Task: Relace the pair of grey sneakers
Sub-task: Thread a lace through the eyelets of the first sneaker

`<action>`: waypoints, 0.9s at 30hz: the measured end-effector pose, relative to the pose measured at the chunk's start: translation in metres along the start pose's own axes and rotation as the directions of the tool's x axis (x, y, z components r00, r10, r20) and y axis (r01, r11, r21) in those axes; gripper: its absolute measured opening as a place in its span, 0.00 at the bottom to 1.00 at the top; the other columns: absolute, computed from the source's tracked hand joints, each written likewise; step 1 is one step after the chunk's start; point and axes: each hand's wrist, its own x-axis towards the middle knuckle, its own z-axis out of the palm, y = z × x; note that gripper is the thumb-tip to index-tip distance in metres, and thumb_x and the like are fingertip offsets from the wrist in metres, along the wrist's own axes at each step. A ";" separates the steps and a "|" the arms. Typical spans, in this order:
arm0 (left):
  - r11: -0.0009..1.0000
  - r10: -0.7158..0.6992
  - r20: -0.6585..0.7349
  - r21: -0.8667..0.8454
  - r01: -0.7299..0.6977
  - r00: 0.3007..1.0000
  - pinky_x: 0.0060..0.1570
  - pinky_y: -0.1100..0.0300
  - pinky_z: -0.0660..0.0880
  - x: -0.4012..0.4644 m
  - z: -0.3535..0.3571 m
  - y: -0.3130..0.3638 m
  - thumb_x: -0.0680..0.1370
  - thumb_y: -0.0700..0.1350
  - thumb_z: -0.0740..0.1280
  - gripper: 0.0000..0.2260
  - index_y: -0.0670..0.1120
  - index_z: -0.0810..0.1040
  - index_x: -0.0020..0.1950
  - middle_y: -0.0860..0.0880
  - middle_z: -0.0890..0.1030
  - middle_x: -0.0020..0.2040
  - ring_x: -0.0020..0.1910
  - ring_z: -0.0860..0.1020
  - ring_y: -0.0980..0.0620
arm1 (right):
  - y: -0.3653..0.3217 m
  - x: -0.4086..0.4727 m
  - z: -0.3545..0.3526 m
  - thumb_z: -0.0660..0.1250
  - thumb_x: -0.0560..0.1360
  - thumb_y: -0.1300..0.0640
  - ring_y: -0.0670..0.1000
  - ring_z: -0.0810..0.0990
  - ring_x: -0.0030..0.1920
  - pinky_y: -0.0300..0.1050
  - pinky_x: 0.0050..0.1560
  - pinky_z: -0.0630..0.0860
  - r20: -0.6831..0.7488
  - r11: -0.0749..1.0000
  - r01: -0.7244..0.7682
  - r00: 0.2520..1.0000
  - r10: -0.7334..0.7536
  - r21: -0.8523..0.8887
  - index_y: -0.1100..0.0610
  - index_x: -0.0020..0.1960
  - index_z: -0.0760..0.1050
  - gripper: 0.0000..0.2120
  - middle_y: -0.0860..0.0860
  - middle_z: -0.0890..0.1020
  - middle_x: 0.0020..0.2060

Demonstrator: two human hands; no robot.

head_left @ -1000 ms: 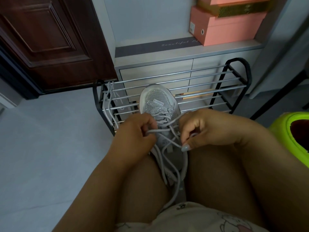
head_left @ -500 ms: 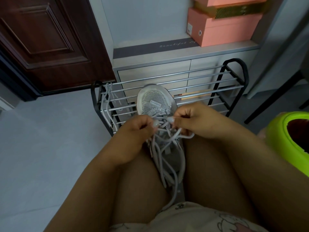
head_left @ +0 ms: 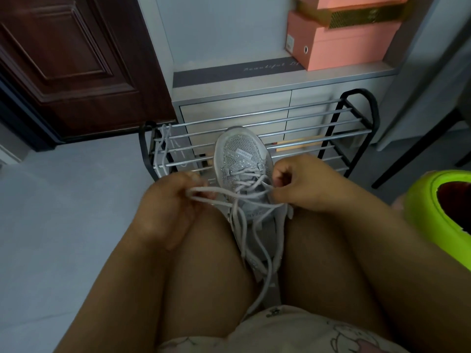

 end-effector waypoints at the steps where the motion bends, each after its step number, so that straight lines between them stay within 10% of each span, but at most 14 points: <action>1: 0.962 0.044 -0.044 0.270 -0.031 0.998 0.45 0.50 0.71 0.000 0.004 0.000 0.69 0.40 0.59 0.09 0.39 0.71 0.29 0.41 0.71 0.32 0.34 0.72 0.46 | -0.002 0.000 0.001 0.72 0.64 0.59 0.41 0.72 0.27 0.35 0.31 0.68 0.007 1.000 0.011 1.000 -0.011 0.002 0.55 0.33 0.75 0.06 0.46 0.76 0.28; 4: 0.591 0.197 0.002 0.798 -0.121 0.980 0.39 0.52 0.72 -0.001 0.019 0.002 0.69 0.50 0.60 0.11 0.44 0.76 0.35 0.44 0.77 0.37 0.36 0.74 0.49 | -0.004 -0.001 0.003 0.73 0.64 0.59 0.39 0.73 0.27 0.32 0.29 0.68 0.002 1.000 0.017 1.000 -0.017 0.018 0.55 0.33 0.76 0.06 0.45 0.77 0.28; 9: 0.177 0.202 0.218 0.951 -0.255 0.955 0.34 0.57 0.72 0.003 0.046 -0.001 0.73 0.62 0.62 0.17 0.51 0.78 0.37 0.52 0.77 0.34 0.33 0.75 0.57 | -0.005 -0.003 0.003 0.74 0.64 0.57 0.41 0.73 0.28 0.36 0.32 0.70 0.001 1.000 0.013 1.000 -0.013 0.020 0.55 0.34 0.77 0.06 0.47 0.79 0.30; 12: -0.059 0.096 0.303 0.952 -0.299 0.948 0.48 0.51 0.74 0.010 0.047 -0.008 0.74 0.57 0.66 0.10 0.51 0.81 0.43 0.49 0.78 0.43 0.46 0.76 0.49 | -0.004 -0.004 0.001 0.74 0.64 0.57 0.41 0.73 0.28 0.34 0.30 0.69 0.013 0.999 0.010 1.000 -0.011 0.039 0.55 0.35 0.77 0.06 0.47 0.79 0.30; 19: 0.032 0.089 0.327 0.943 -0.331 0.941 0.51 0.53 0.70 0.013 0.041 -0.015 0.76 0.52 0.66 0.08 0.51 0.75 0.39 0.47 0.73 0.46 0.49 0.72 0.50 | -0.004 -0.003 0.002 0.73 0.65 0.60 0.43 0.75 0.28 0.38 0.33 0.73 -0.006 0.998 -0.014 1.000 0.015 0.053 0.58 0.35 0.78 0.04 0.48 0.80 0.29; 24: 0.793 -0.017 0.223 0.597 -0.123 0.975 0.42 0.59 0.69 -0.001 0.019 0.009 0.73 0.52 0.64 0.10 0.52 0.78 0.33 0.53 0.76 0.33 0.36 0.74 0.57 | -0.001 -0.003 -0.001 0.73 0.65 0.58 0.43 0.73 0.28 0.39 0.33 0.70 -0.046 0.993 -0.105 0.993 0.107 0.054 0.60 0.36 0.78 0.06 0.47 0.76 0.25; 27: 0.766 0.050 0.122 0.633 -0.116 0.991 0.39 0.59 0.67 0.000 0.014 0.008 0.69 0.46 0.61 0.09 0.45 0.75 0.30 0.51 0.73 0.30 0.32 0.70 0.57 | -0.004 -0.004 0.001 0.73 0.65 0.58 0.43 0.72 0.29 0.38 0.32 0.68 -0.051 0.997 -0.074 0.996 0.074 0.009 0.60 0.37 0.78 0.06 0.46 0.76 0.27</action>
